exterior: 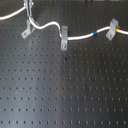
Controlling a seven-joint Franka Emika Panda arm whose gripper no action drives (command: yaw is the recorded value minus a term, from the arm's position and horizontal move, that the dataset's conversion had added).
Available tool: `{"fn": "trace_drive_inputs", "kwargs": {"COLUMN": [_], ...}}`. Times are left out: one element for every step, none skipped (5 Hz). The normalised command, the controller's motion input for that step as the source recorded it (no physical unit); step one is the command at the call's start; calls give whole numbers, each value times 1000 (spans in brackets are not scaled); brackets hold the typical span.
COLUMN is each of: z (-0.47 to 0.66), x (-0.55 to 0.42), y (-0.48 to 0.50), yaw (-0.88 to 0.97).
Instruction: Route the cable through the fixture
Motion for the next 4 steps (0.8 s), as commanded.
{"fn": "trace_drive_inputs", "kwargs": {"z": [41, 69, 161, 24], "x": [-357, -224, -263, -199], "y": [30, 125, 53, -26], "yaw": [0, 60, 0, -206]}}
